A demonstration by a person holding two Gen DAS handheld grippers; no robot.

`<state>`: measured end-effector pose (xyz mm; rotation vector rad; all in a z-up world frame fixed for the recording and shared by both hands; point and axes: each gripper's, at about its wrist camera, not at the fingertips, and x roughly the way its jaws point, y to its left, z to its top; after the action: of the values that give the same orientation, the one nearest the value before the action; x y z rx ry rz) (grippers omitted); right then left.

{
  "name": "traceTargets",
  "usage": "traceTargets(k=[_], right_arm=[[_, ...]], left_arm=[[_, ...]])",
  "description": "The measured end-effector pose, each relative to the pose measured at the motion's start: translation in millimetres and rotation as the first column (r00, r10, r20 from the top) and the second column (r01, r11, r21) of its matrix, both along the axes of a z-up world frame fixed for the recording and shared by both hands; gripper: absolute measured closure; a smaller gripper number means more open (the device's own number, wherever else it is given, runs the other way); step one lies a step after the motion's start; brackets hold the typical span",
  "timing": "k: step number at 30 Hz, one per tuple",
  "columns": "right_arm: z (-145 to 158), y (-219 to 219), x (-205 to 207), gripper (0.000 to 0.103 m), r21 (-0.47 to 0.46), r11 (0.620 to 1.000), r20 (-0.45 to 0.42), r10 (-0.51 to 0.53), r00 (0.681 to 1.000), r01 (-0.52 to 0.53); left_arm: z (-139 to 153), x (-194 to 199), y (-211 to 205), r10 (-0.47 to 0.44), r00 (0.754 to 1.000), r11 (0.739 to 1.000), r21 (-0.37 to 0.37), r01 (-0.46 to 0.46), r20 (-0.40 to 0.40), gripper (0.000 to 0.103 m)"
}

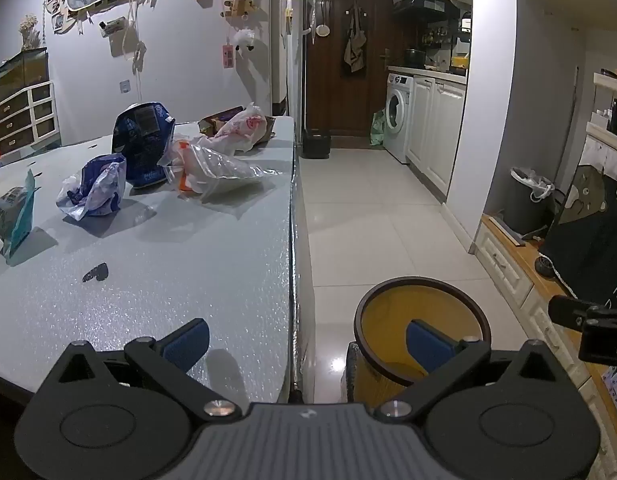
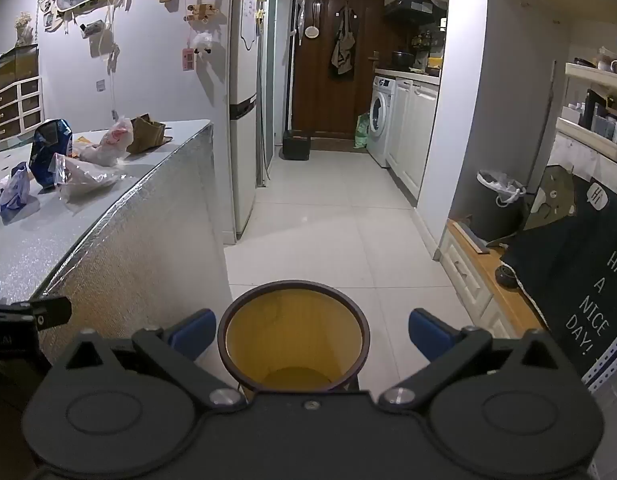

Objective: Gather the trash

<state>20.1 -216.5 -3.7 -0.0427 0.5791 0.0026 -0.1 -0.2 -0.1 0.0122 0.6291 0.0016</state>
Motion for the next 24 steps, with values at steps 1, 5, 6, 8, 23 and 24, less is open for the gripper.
traceTargets(k=[1, 5, 6, 8, 23, 24], right_arm=[[0.2, 0.0, 0.0, 0.000, -0.001, 1.000, 0.000, 0.000, 1.000, 0.000], [1.0, 0.2, 0.2, 0.000, -0.003, 1.000, -0.002, 0.000, 1.000, 0.000], [1.3, 0.2, 0.1, 0.000, -0.004, 1.000, -0.002, 0.000, 1.000, 0.000], [1.6, -0.2, 0.3, 0.000, -0.001, 1.000, -0.004, -0.001, 1.000, 0.001], [5.0, -2.3, -1.6, 0.000, -0.008, 1.000, -0.004, -0.001, 1.000, 0.001], [4.8, -2.1, -1.4, 0.000, -0.009, 1.000, -0.003, -0.001, 1.000, 0.001]], left_arm=[[0.0, 0.1, 0.0, 0.000, 1.000, 1.000, -0.001, 0.000, -0.003, 0.000], [-0.6, 0.5, -0.6, 0.000, 1.000, 1.000, -0.002, 0.000, -0.002, 0.000], [-0.7, 0.7, -0.7, 0.000, 1.000, 1.000, -0.003, 0.000, -0.001, 0.000], [0.7, -1.0, -0.5, 0.001, 1.000, 1.000, -0.006, -0.001, 0.000, 0.000], [2.4, -1.1, 1.8, 0.000, 1.000, 1.000, -0.007, 0.000, 0.001, 0.000], [2.2, -0.7, 2.1, 0.001, 1.000, 1.000, -0.007, -0.001, 0.001, 0.000]])
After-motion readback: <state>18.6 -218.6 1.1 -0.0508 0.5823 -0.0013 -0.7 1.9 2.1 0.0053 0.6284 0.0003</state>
